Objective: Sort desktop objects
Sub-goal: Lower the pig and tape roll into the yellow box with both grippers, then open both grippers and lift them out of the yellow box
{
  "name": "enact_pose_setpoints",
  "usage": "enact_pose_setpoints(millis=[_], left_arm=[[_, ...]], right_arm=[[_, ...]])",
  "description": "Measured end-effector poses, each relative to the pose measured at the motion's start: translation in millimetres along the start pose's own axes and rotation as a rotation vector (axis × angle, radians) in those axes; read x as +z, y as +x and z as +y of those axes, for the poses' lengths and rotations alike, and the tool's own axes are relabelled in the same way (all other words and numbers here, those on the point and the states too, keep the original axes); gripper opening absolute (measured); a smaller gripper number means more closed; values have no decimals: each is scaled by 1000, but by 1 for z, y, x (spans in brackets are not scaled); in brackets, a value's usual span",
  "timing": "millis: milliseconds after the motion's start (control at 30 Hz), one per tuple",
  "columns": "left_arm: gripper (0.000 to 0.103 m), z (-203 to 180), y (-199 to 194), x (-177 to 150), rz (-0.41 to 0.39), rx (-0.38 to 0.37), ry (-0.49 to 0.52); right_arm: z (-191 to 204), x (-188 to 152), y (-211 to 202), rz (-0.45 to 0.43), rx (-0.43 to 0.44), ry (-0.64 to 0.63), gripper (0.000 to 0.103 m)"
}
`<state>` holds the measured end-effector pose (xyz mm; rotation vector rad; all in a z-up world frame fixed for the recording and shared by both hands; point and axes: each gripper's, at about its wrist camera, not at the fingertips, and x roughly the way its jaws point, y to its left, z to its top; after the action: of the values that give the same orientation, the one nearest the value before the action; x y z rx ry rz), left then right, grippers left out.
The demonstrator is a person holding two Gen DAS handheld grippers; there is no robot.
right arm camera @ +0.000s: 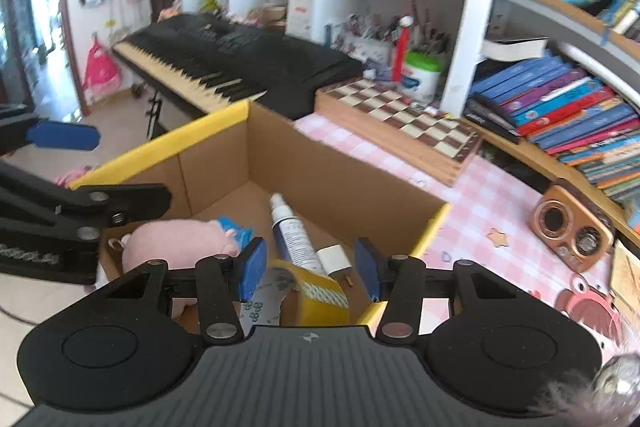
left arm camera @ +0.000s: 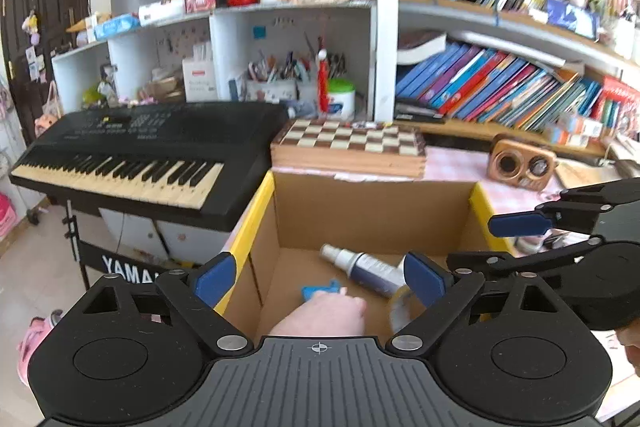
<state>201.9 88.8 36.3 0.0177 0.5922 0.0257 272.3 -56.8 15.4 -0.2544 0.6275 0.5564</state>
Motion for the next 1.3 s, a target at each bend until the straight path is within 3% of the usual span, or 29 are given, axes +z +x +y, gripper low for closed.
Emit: enact_pose_setpoints(millis=[400,733,1300], left_arm=[[94,2,-57,-12,-62,-23,-28],[94,0,-99,-37,-83,-31,-30],[94,0,-150,-91,-70,-43,-69]], right_arm=[[-3,-18,-65,-97,-109,127,46],[14,-58,-123,-154,-211,198,46],[53,-144,-184,-113,-305,306,46]])
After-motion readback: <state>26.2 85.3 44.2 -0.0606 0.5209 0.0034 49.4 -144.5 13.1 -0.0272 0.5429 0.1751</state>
